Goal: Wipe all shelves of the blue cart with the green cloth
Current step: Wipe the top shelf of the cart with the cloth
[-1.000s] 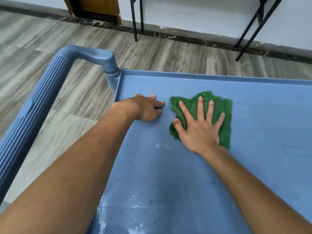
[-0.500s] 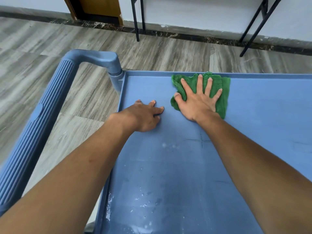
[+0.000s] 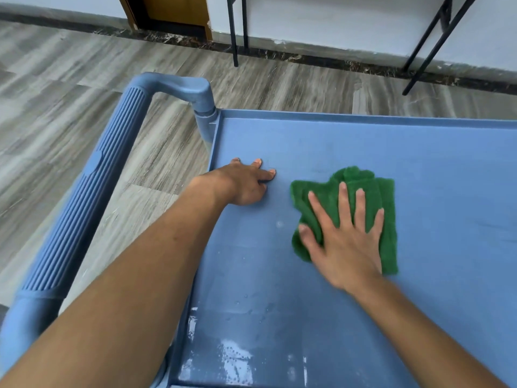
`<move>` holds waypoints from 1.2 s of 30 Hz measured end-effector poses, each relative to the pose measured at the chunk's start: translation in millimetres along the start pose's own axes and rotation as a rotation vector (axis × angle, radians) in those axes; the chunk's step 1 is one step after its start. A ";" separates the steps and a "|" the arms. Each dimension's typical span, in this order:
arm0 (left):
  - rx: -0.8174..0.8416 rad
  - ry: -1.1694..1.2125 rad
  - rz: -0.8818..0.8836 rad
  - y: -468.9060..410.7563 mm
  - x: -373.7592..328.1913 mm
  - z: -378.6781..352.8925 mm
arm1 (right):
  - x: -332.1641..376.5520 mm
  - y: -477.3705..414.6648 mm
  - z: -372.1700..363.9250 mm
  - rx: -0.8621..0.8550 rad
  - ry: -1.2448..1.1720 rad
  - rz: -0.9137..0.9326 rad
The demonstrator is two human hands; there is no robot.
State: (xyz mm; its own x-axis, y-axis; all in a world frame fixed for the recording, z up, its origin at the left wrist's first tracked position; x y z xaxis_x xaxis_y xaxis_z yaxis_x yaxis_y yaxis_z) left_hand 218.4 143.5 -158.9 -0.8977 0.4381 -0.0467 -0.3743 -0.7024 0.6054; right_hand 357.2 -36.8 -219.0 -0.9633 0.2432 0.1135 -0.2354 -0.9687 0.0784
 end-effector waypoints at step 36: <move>0.062 -0.067 -0.117 -4.6 5.3 7.5 | 26.6 -79.0 0.6 -0.010 -0.013 -0.067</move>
State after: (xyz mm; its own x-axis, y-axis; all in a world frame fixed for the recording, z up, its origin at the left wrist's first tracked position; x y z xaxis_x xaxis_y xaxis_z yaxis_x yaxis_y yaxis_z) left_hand 217.1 153.3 -155.9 -0.8303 0.5532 -0.0679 -0.4587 -0.6090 0.6470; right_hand 350.3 46.3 -221.5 -0.9437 0.3078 0.1210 -0.3003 -0.9508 0.0764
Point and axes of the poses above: each hand's wrist, its own y-axis away from the middle knuckle, its own z-axis out of the back of the hand, x = y × z, the point moved 4 cm from there along -y, towards the middle knuckle, and after that the axes turned 11 degrees about z, right-handed, at the moved point
